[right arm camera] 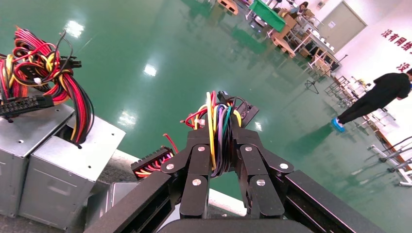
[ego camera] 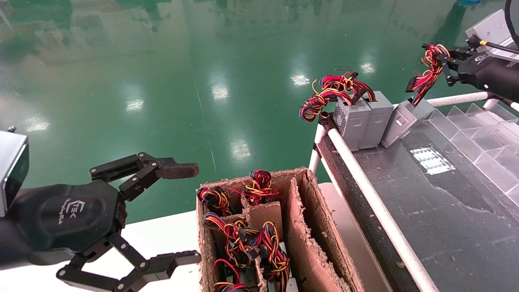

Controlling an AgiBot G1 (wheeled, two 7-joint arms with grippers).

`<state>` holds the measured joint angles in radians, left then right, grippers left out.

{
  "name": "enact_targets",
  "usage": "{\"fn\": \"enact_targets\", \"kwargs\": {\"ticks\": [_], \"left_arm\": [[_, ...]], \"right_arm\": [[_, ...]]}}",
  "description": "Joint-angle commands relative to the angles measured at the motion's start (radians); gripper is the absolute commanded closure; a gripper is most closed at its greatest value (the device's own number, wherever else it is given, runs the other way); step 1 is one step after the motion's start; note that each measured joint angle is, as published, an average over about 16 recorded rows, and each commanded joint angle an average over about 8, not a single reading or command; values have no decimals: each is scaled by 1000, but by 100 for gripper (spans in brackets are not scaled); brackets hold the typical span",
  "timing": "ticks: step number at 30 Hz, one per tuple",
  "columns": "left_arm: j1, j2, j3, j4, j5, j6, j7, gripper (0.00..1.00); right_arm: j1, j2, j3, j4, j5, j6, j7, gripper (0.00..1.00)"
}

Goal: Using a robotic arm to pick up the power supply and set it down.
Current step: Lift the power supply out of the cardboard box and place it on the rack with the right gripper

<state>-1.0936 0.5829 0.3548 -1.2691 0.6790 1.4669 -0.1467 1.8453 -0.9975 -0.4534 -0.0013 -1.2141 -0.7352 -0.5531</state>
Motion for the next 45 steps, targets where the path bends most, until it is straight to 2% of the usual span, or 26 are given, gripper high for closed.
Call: {"fn": "enact_targets", "kwargs": {"ticks": [1,8,20,31,32,33,38,40,41,45], "left_arm": [[0,0,0,0,0,0,0,0],[0,0,0,0,0,0,0,0],[0,0,0,0,0,0,0,0],[0,0,0,0,0,0,0,0],[0,0,0,0,0,0,0,0],[0,0,0,0,0,0,0,0],[0,0,1,0,0,0,0,0],[0,0,1,0,0,0,0,0],[0,0,1,0,0,0,0,0],[0,0,1,0,0,0,0,0]], "right_arm": [[1,4,1,1,1,-6,3,100],[8,-21,-4,6,-6,-17,5,100],[30,-81,-14,2,-20,18,11,100],[25,-105,-20,-5,-29,25,27,99],[24,-107,-20,-5,-29,25,28,95],[23,-108,-21,-5,-30,26,29,85],[18,-115,-21,-6,-30,31,35,23],[16,-116,-21,-6,-30,32,38,3],[15,-116,-21,-6,-30,33,39,0],[13,-116,-19,-5,-28,35,43,0]]}}
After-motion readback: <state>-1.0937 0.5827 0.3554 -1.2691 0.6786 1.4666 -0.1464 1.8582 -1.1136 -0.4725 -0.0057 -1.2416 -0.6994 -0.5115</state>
